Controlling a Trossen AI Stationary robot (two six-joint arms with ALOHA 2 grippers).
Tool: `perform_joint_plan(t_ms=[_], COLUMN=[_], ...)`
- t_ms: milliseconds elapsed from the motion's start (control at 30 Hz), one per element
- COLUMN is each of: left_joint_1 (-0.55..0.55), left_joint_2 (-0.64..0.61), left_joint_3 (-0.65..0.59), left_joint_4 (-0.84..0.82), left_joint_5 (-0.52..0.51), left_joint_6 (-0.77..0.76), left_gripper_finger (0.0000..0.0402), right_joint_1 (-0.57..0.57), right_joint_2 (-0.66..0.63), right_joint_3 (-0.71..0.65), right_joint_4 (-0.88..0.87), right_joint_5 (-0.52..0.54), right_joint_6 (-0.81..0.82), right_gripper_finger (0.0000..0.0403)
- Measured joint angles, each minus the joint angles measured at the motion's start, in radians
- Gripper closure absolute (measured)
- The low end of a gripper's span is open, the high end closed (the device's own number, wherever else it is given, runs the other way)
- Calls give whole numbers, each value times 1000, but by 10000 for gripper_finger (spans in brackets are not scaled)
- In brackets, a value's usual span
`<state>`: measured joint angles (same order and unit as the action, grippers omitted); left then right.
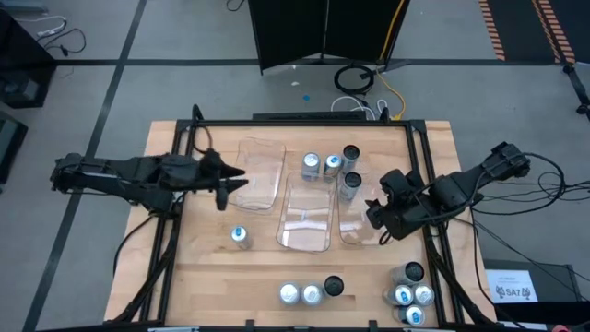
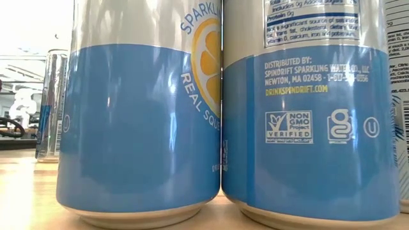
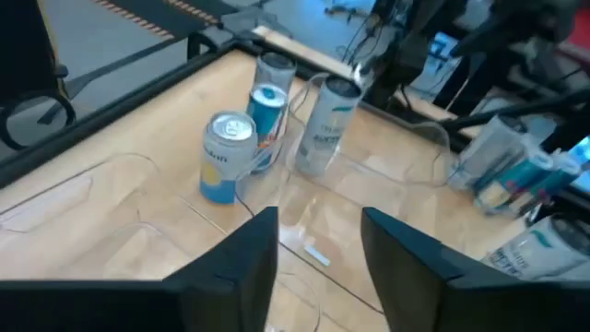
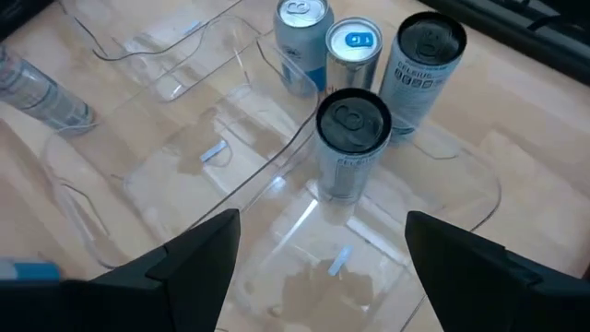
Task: Sort soda cans
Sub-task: Put the middle left blue soda can into the left transparent bin
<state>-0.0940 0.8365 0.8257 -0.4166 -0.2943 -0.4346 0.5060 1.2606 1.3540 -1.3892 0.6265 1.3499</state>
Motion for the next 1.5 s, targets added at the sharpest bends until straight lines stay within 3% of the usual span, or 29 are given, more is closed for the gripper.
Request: perform_joint_plan(t_ms=[133, 300, 467, 700, 867, 1000, 1267, 1500], left_joint_1=[1, 1, 1, 9, 18, 14, 14, -7], left_joint_2=[74, 126, 133, 113, 107, 107, 107, 97], left_joint_3=[0, 0, 0, 0, 0, 0, 0, 8], left_joint_4=[30, 64, 115, 211, 164, 176, 141, 229], left_joint_5=[-18, 4, 32, -10, 92, 208, 276, 294], left_joint_6=[-2, -3, -60, -102, -193, -201, -318, -256], left_gripper_finger=[198, 193, 193, 176, 113, 86, 81, 81], right_joint_1=[15, 20, 20, 20, 20, 20, 20, 20], right_joint_2=[0, 0, 0, 0, 0, 0, 0, 0], right_joint_3=[0, 0, 0, 0, 0, 0, 0, 0], right_joint_4=[0, 0, 0, 1, 1, 1, 4, 17], right_joint_5=[1, 5, 11, 26, 26, 26, 27, 28], right_joint_6=[15, 16, 3, -2, -8, -12, -34, -53], right_gripper_finger=[101, 101, 101, 101, 101, 101, 101, 101])
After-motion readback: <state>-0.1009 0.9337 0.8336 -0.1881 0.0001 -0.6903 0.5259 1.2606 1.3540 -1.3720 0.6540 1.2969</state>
